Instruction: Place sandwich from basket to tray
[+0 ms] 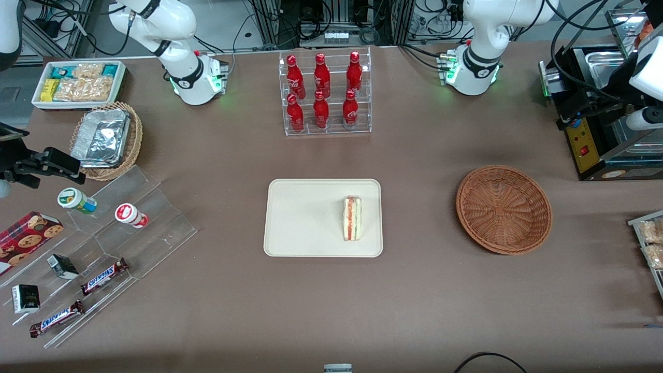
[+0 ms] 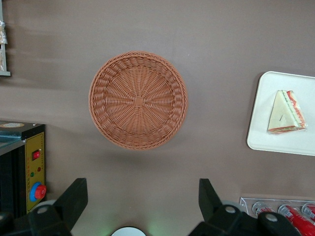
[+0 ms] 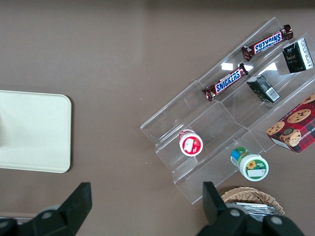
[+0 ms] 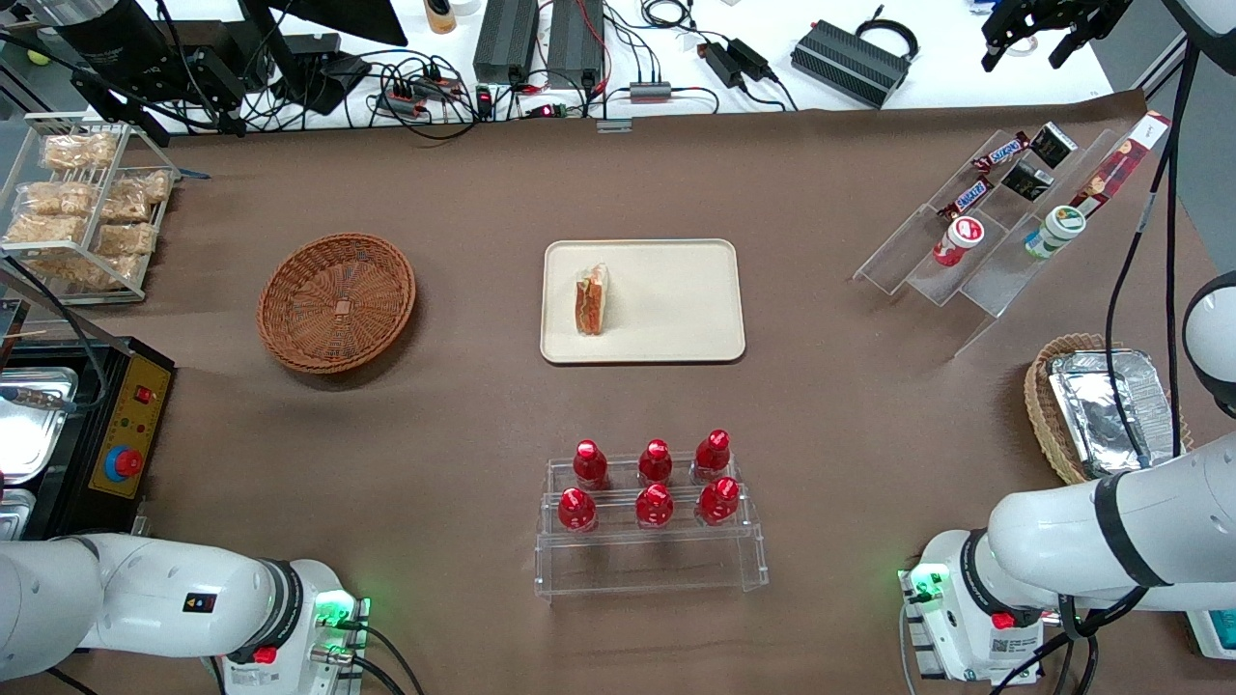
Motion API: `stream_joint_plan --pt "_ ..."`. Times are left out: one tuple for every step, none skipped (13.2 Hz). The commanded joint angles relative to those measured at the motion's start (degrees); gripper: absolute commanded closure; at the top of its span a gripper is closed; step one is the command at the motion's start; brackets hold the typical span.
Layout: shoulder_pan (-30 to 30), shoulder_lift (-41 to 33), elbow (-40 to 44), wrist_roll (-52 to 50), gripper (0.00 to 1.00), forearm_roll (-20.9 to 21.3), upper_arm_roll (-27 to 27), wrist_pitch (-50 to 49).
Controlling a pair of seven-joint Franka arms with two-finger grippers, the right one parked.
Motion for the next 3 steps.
stream_joint_plan --pt "1.75 0.91 1.94 2.21 0.0 -0.58 -1.45 -0.24" --pt "6.46 1.79 2.47 4.83 0.0 -0.58 -5.98 -0.24" --pt "8.25 1.71 2.56 5.99 0.0 -0.14 -8.98 -0.33"
